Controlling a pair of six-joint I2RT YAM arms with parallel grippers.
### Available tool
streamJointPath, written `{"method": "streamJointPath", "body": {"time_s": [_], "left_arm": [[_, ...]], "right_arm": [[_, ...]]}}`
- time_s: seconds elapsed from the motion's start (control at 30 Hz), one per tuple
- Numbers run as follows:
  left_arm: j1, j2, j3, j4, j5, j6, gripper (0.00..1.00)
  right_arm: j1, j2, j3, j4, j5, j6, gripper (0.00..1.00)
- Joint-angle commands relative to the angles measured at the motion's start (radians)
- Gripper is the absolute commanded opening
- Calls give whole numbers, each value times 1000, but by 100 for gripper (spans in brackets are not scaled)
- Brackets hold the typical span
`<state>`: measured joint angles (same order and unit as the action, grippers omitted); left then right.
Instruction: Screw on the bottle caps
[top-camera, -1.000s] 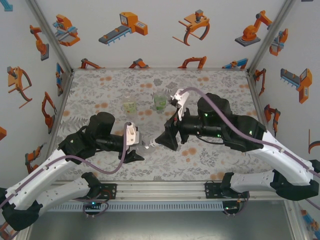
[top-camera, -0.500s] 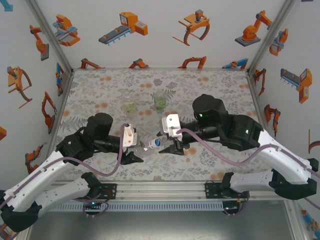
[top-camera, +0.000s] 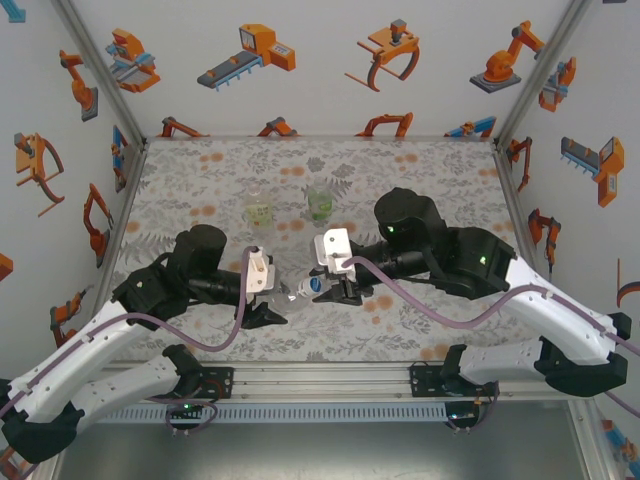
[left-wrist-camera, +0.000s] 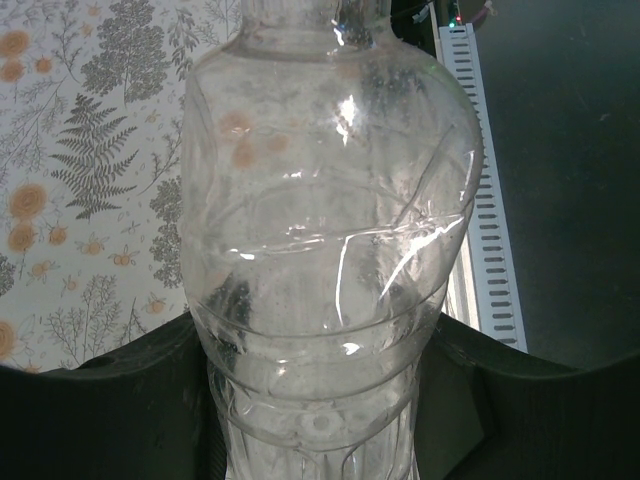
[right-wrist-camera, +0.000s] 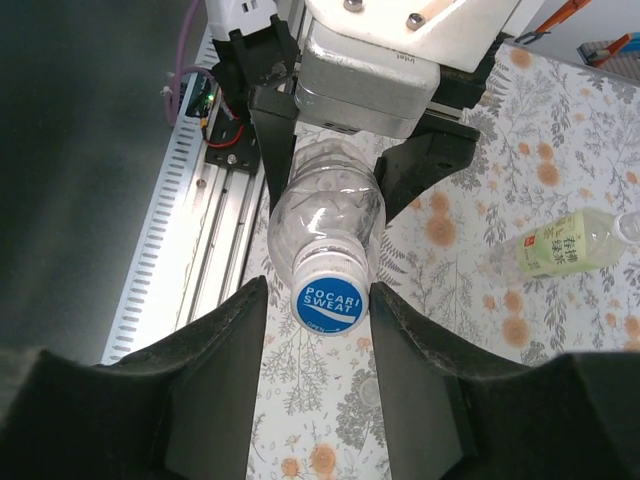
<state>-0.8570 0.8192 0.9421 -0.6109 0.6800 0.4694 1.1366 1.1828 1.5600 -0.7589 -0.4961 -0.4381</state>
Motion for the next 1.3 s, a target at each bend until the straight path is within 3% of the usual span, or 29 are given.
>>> {"method": "streamJointPath", "body": {"time_s": [0.0,0.3,0.43,0.57,0.73,0.8,0.93,1.17,1.27], "left_arm": [[-2,-4,32,3,23,2,0],[-3,-17,26,23,6,-9,0],[-3,-19,18,52,-37,-32,0],[-3,-17,10,73,-86,-40,0],[-3,-16,-2,110,-154,-43,0],[-2,-13,-3,119,-178,-40,0],[-3,7,-1,140,-191,-34,0],[-2,40,17,135,-185,-27,0],[-2,37,14,130,-176,-22,0]], "right_arm": [[6,5,4,9,25,11,42],[5,5,-13,27,39,63,30],[6,-2,-42,74,100,228,19],[7,-13,-100,170,200,568,9],[12,-39,-196,246,403,1123,7],[12,-38,-215,208,485,1369,0],[12,-4,-201,-7,560,1799,0],[9,23,-140,-31,574,1794,1],[10,26,-117,-40,574,1757,17]]}}
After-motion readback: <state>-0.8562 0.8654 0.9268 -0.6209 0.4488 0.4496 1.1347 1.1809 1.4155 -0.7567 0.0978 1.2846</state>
